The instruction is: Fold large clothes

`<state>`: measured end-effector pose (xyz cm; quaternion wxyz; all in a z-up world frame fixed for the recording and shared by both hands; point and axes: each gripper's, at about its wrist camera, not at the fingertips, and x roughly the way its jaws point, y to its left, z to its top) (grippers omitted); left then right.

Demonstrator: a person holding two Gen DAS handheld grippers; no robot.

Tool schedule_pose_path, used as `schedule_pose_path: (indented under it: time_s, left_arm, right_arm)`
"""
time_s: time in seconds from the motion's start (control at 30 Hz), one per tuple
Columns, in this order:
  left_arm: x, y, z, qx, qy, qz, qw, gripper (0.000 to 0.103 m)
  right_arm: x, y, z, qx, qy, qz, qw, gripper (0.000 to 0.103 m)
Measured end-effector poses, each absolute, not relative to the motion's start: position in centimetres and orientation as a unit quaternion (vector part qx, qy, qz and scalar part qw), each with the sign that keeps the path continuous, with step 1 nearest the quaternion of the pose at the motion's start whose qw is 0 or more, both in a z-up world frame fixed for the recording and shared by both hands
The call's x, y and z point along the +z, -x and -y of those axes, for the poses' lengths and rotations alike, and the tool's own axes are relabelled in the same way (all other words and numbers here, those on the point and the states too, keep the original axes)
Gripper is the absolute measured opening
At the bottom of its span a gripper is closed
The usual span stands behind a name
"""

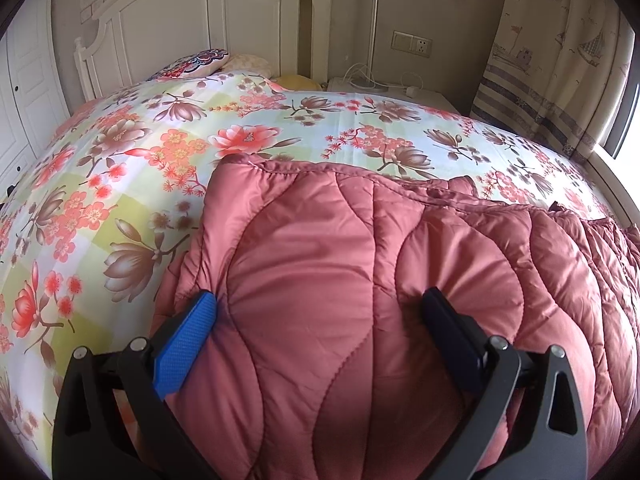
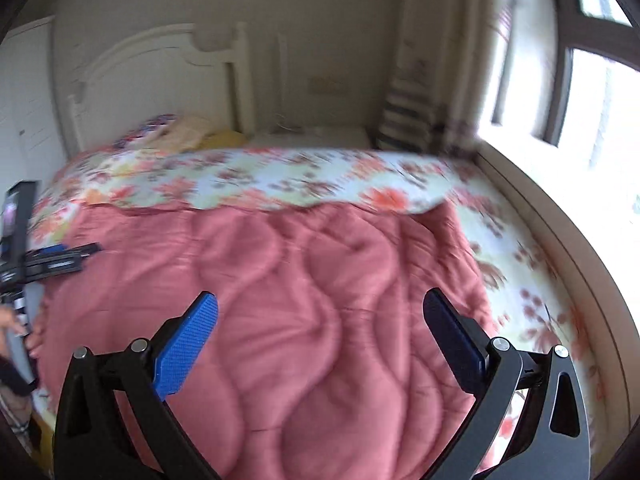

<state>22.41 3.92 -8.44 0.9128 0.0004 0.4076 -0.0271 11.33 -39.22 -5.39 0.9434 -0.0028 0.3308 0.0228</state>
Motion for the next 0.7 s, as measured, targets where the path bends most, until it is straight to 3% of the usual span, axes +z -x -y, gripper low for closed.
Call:
schedule_pose_path:
  time_s: [0.13, 0.2, 0.27, 0.4, 0.57, 0.7]
  left_arm:
    - [-8.5, -22.4, -4.0, -0.028, 0.0, -0.408, 0.913, 0.101]
    - [-8.5, -22.4, -4.1, -0.026, 0.001, -0.407, 0.913, 0.101]
    - [-8.4, -22.2, -4.0, -0.026, 0.003, -0.406, 0.913, 0.101]
    - [-8.4, -22.2, -4.1, -0.024, 0.0, -0.406, 0.914, 0.101]
    - [-8.4, -22.3, -3.9, -0.023, -0.001, -0.407, 0.913, 0.101]
    - [-8.4, -22.3, -3.9, -0.024, -0.002, -0.405, 0.914, 0.101]
  right_arm:
    - [-5.7, -11.2, 35.0, 0.079, 0.045, -0.334, 0.938, 0.098]
    - [-8.5, -12.3, 33.5, 0.067, 0.077, -0.374, 0.922, 0.098]
    - [-10.8, -13.1, 34.0, 0.081, 0.043, -0.388, 0.917, 0.099]
    - [-9.7, -13.4, 34.8, 0.072, 0.055, -0.403, 0.911, 0.098]
    - [-7.0, -14.3, 39.9, -0.017, 0.041, -0.378, 0.925, 0.098]
    - [-10.9, -17.4, 45.8, -0.059, -0.008, -0.427, 0.902, 0.099]
